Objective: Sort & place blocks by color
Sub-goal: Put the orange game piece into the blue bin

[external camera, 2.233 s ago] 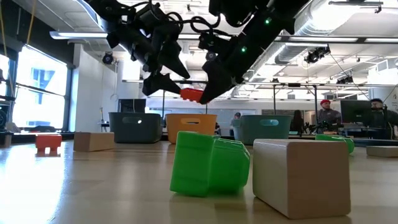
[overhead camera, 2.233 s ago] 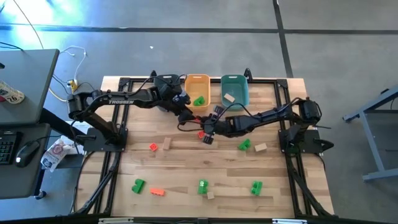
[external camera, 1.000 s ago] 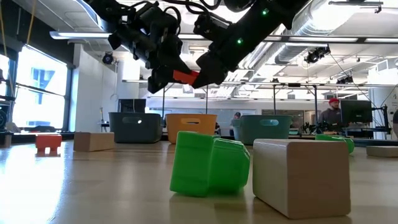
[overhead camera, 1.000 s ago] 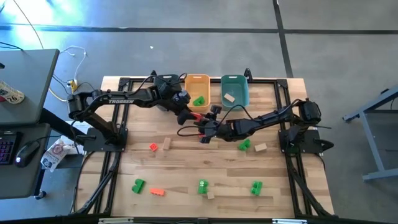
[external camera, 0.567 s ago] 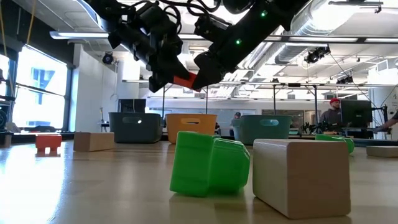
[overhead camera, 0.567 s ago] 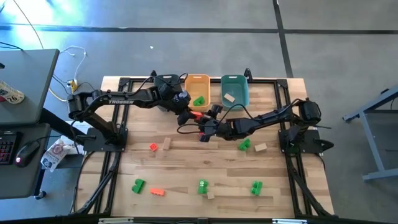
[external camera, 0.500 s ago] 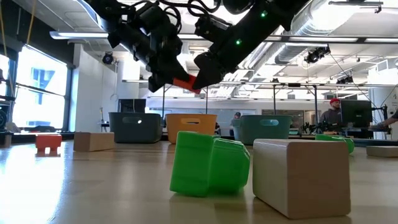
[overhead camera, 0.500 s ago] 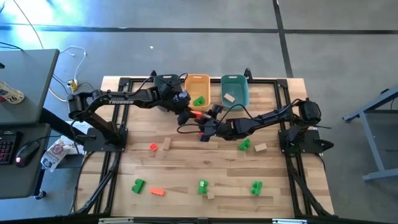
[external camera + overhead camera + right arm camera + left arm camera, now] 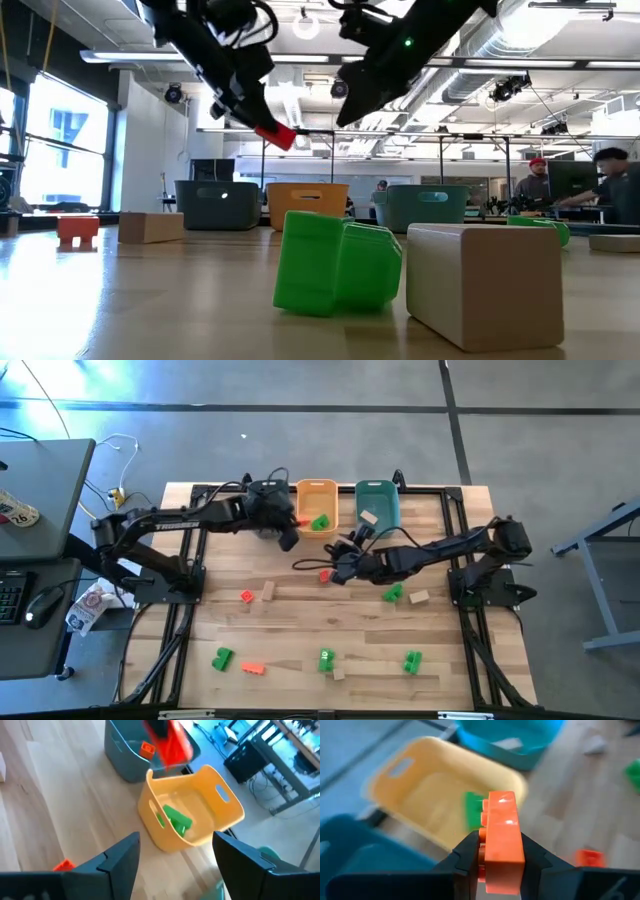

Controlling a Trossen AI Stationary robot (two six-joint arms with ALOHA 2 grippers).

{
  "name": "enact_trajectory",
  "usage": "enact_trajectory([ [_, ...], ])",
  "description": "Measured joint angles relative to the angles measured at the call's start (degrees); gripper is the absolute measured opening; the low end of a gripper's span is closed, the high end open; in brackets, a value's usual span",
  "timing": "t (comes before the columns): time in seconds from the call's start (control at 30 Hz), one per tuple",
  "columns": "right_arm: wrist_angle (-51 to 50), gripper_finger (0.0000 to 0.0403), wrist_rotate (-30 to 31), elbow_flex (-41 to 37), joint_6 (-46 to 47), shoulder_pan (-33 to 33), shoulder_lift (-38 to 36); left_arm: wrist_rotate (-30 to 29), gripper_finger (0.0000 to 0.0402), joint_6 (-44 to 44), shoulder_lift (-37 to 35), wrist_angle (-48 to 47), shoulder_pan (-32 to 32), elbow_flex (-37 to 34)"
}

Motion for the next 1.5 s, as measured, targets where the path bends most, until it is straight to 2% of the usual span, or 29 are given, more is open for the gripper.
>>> enact_trajectory([
  [0.2, -8.9, 0.0236, -2.7, 0.0, 6.1, -0.1, -4.0, -9.7, 0.0070, 1.0, -3.5, -4.4, 0.7, 0.0],
  [0.37, -14.1, 0.0236, -4.0, 0.0, 10.4, -0.1, -7.7, -12.5, 0.0070, 1.0, -3.5, -6.4, 3.2, 0.0],
  [0.53, -19.0, 0.0236, -5.4, 0.0, 16.7, -0.5, -11.8, -12.3, 0.0070, 1.0, -1.5, -7.8, 6.3, 0.0],
  [0.77, -28.4, 0.0236, -12.3, 0.0, 27.5, -4.0, -14.6, -9.7, 0.0070, 0.5, 1.0, -9.1, 10.4, 0.0],
  [0.87, -32.0, 0.0236, -16.6, -0.1, 28.8, -6.0, -14.3, -6.6, 0.0070, 0.1, 2.5, -9.6, 11.8, 0.0],
  [0.93, -33.6, 0.0236, -17.0, -0.1, 29.1, -6.9, -14.1, -5.2, 0.0070, 0.1, 3.4, -10.2, 12.5, 0.0],
  [1.03, -35.0, 0.0236, -17.5, -0.1, 29.9, -7.8, -14.2, -4.9, 0.0071, 0.0, 4.3, -10.0, 13.3, 0.0],
  [1.37, -43.9, 0.0236, -30.7, -0.1, 33.1, -11.4, -14.0, -4.8, 0.0078, 0.0, 5.9, -11.6, 14.9, 0.0],
  [1.5, -49.0, 0.0236, -32.5, -0.1, 35.8, -12.3, -14.0, -4.8, 0.0090, 0.0, 5.9, -11.7, 15.1, 0.0],
])
